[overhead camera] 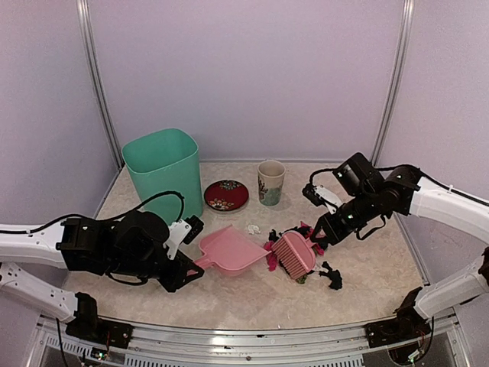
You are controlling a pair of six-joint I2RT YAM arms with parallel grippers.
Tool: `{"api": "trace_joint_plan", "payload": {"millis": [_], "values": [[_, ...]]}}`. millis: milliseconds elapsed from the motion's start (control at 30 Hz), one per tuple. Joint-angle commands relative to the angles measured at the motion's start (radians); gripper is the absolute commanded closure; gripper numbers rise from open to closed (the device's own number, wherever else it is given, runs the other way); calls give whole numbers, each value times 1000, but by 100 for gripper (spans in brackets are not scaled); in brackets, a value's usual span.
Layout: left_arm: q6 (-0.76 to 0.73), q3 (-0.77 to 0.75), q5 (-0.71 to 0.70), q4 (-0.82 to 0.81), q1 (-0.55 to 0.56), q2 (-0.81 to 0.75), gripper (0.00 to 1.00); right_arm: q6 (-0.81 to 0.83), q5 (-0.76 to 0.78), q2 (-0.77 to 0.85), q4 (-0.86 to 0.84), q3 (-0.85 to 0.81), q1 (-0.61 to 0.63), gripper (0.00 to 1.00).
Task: Sweep away the paper scraps from the table
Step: Sweep the paper scraps at the center of the board.
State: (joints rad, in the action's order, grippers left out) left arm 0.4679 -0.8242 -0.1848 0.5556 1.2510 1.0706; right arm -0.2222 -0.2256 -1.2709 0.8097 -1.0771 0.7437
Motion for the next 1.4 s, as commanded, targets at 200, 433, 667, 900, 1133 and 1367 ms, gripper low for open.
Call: {"api": "trace_joint_plan", "payload": {"millis": [200,433,667,900,1133,1367], "values": [[16,32,34,-79,5,107,100,5,41,54,41,-185,-10,100],[12,41,36,-91,7,145,100,-125,116,3,-162,-237,-18,100],[23,44,36,-84,19,179,100,-374,2,-118,-557,-98,-18,100],[27,36,30,-60,41,188,100,-624,-23,-301,-827,24,-17,100],[28,20,29,-24,65,216,100,-720,93,-384,-814,43,-18,100],[16,7,19,-11,88,257,100,-714,166,-311,-711,93,-51,100]]}}
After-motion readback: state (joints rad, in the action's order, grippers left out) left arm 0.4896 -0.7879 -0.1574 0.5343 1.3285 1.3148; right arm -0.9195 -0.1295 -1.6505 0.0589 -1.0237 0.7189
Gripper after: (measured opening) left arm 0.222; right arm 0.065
